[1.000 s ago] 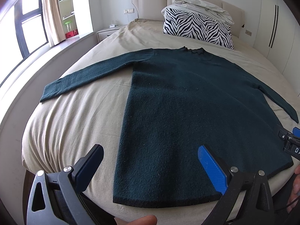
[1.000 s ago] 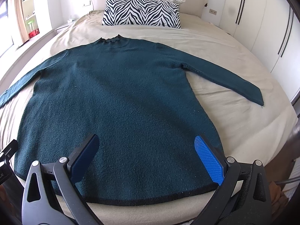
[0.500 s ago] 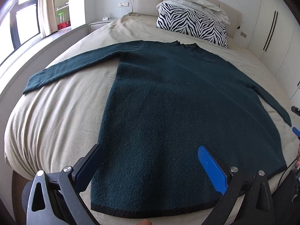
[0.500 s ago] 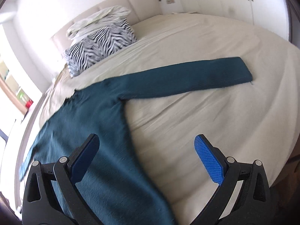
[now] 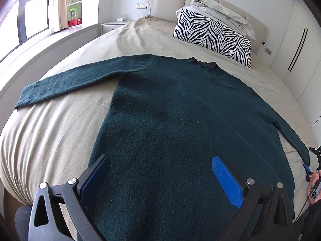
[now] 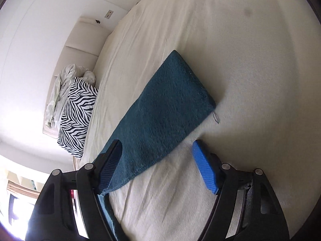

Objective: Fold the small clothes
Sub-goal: 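Grasp the sweater sleeve cuff with the right gripper and lift it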

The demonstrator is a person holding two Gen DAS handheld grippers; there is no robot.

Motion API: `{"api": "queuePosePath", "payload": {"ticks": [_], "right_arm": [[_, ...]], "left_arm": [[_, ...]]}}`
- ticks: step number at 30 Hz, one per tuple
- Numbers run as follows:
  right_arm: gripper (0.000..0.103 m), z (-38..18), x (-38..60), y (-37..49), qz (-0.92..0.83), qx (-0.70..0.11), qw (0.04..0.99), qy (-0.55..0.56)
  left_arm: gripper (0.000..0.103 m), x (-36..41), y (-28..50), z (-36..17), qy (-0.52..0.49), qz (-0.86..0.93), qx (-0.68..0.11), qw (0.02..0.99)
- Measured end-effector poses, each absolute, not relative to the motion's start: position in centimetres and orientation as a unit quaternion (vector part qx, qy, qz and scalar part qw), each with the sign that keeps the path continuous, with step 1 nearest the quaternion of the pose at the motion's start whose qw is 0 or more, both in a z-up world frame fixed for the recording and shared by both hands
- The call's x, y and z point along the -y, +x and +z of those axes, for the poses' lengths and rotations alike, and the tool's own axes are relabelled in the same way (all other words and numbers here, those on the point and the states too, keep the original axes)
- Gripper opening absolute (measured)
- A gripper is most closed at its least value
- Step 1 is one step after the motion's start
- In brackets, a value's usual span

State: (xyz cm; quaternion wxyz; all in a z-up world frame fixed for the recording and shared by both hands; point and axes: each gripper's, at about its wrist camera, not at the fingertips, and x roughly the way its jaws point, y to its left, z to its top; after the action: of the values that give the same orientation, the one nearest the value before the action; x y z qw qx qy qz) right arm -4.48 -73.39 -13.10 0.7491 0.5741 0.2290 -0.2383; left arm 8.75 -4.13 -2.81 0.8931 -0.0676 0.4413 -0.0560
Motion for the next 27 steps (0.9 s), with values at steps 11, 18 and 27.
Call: {"api": "queuePosePath", "payload": {"ticks": [11,18,27], "right_arm": [[0.012,-14.7,78.7,0.9,-0.269,-0.233,0.735,0.577],[0.008,-6.0,70.3,12.0,-0.204,-0.261,0.834,0.441],[0.008,-2.5,44.0,28.9,0.047,-0.353,0.906,0.23]], "left_arm": [[0.085,5.9,13.2,-3.8,-0.121,-0.137,-0.465,0.866],[0.085,5.9,16.8,-3.6,-0.163,-0.172,-0.457,0.857],[0.085,4.4,21.2,-4.9,-0.265,-0.194,-0.458,0.826]]}}
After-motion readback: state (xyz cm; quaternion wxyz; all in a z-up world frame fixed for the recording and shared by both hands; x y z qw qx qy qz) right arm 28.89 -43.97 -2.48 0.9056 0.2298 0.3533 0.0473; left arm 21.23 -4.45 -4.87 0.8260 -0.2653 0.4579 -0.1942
